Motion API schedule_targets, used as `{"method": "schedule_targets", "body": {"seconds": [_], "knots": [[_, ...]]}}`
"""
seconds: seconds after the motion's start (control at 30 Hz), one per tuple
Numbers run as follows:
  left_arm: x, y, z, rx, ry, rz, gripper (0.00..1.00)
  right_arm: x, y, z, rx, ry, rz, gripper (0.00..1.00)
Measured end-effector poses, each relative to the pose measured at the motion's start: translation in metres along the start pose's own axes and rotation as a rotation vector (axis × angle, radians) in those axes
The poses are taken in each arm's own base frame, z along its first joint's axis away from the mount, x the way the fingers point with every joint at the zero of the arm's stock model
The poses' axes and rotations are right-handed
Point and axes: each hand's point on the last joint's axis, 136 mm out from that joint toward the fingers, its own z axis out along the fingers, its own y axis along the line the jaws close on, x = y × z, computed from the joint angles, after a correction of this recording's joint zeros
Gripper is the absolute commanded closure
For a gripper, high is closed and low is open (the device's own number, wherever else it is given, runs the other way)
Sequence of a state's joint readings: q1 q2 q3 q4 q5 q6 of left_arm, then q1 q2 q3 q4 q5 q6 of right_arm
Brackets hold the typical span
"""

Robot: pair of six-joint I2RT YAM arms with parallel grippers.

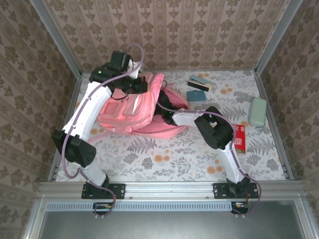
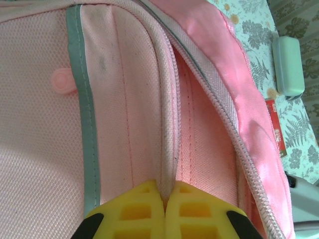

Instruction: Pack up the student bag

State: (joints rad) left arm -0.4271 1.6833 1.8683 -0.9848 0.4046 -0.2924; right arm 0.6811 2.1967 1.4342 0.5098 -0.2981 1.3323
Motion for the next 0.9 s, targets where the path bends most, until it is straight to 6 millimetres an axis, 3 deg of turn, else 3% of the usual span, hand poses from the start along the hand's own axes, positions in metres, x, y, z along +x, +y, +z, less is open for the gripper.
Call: {"method": "schedule_targets", "body": {"seconds": [0.23,0.33,0.4,0.53,0.6,0.8,0.9], "knots": [[-0.004,0.007,-0.012,0.019,-0.036,-0.019,1.0,-0.003,0.009,-0.04,0.046,-0.007,-0.051,0.29],[-0.004,0.008,-0.013,0.029,-0.043,-0.023,1.0,-0.006,0.014,-0.049,0.042,-0.014,-0.068,0.41],[-0.003,0.008,-0.011,0.037,-0.041,-0.027,1.0,-0.005,0.014,-0.049,0.042,-0.007,-0.075,0.52],[-0.001,0.007,-0.009,0.05,-0.036,-0.037,1.0,-0.001,0.004,-0.045,0.057,0.019,-0.058,0.88],[-0.002,0.006,-0.009,0.052,-0.04,-0.039,1.0,0.0,-0.003,-0.04,0.063,0.028,-0.039,0.97],[-0.001,0.006,-0.009,0.057,-0.04,-0.042,1.0,0.001,-0.018,-0.023,0.053,0.035,0.012,1.0],[-0.001,0.005,-0.009,0.062,-0.039,-0.045,1.0,-0.002,-0.013,-0.014,0.037,0.033,0.017,1.0]]}}
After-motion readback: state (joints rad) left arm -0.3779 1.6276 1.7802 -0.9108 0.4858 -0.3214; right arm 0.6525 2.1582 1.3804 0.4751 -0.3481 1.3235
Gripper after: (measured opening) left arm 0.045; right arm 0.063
